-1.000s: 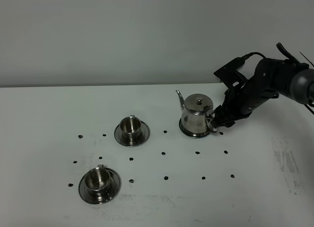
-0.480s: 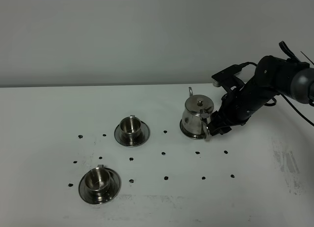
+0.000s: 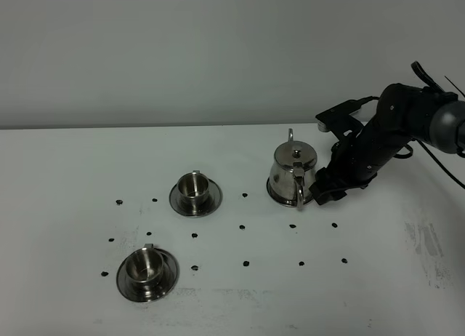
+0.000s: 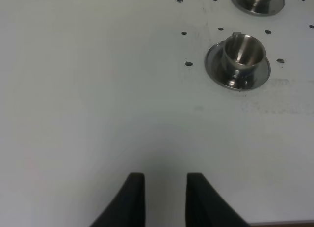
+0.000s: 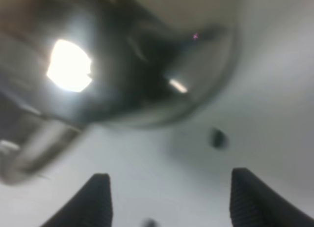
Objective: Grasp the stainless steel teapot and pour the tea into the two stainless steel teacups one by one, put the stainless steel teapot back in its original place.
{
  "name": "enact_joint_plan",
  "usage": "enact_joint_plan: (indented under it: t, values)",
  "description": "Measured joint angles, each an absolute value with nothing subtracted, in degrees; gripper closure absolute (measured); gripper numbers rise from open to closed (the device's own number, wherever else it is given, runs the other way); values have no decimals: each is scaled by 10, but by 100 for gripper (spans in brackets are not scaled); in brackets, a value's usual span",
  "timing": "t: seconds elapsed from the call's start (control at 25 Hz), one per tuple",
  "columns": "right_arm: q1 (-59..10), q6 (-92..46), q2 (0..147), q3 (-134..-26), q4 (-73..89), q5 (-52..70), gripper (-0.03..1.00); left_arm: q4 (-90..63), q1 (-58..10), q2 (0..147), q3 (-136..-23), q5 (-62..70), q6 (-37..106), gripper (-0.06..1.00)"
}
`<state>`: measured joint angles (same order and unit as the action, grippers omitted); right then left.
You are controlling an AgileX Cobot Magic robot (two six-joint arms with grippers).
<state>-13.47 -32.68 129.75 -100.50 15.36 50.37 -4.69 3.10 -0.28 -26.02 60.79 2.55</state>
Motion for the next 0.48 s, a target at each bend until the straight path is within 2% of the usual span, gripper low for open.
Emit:
enact_joint_plan:
  t: [0.2, 0.48]
  values:
    - [-134, -210, 1268, -1004, 35, 520, 45, -47, 31, -3, -260, 608, 25, 71]
    - [-158, -15, 1180, -1014, -39, 587, 45, -47, 31, -3, -260, 608, 25, 71]
